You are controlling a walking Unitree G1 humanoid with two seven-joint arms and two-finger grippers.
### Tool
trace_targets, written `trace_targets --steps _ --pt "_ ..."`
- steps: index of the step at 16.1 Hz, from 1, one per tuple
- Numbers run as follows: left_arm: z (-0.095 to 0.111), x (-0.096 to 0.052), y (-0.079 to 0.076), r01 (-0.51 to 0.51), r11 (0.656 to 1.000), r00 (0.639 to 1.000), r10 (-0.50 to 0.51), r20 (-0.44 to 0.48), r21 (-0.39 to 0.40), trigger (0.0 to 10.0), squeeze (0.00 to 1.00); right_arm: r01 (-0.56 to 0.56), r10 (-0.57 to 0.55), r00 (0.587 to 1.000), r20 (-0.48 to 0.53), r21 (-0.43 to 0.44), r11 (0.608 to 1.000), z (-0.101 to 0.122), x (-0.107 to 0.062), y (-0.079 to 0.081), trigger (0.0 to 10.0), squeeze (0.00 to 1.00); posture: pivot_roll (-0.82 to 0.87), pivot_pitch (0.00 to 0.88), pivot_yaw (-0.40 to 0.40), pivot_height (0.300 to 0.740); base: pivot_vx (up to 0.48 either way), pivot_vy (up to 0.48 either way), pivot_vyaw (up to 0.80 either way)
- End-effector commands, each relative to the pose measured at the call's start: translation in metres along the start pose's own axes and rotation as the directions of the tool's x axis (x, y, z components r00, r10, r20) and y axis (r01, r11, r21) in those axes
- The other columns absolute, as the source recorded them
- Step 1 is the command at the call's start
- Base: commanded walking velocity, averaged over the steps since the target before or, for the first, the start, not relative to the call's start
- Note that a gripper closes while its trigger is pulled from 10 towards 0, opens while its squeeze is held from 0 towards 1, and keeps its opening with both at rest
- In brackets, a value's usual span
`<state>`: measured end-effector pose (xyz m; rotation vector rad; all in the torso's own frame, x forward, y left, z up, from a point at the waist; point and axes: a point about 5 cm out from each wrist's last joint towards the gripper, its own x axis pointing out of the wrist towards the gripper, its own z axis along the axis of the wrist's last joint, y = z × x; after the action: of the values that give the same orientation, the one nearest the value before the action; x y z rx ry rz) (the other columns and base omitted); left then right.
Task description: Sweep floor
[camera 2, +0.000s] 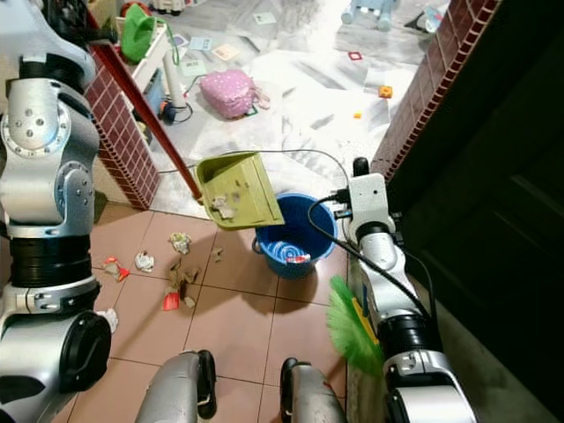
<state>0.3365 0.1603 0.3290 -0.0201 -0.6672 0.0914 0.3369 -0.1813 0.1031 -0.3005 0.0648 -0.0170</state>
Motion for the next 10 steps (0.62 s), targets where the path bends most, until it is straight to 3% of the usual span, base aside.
trace_targets --steps 1,4,8,10 --pt "0.016 0.004 -0.003 0.003 1.0 0.996 -0.002 0.09 -0.009 10.0 0.0 -0.001 -0.001 0.996 -0.084 -0.015 1.0 -0.018 -0.005 0.0 10.0 0.0 0.01 0.106 -0.016 0.74 0.0 0.0 0.0" --pt "0.01 -0.001 -0.009 0.026 0.999 0.997 -0.024 0.076 -0.02 10.0 0.0 -0.005 0.003 0.996 -0.085 -0.015 1.0 -0.018 -0.005 -0.001 10.0 0.0 0.0 0.108 -0.018 0.74 0.291 0.0 0.0" --pt "0.007 -0.004 -0.014 0.038 0.999 0.997 -0.036 0.071 -0.031 10.0 0.0 -0.003 0.002 0.996 -0.084 -0.009 1.0 -0.018 -0.004 0.0 10.0 0.0 0.0 0.109 -0.019 0.74 0.357 0.0 -0.75" --pt "0.007 -0.004 -0.015 0.044 0.998 0.997 -0.041 0.07 -0.034 10.0 0.0 -0.009 0.008 0.997 -0.082 -0.01 1.0 -0.017 -0.004 0.001 10.0 0.0 0.0 0.109 -0.019 0.74 0.366 0.0 -0.23"
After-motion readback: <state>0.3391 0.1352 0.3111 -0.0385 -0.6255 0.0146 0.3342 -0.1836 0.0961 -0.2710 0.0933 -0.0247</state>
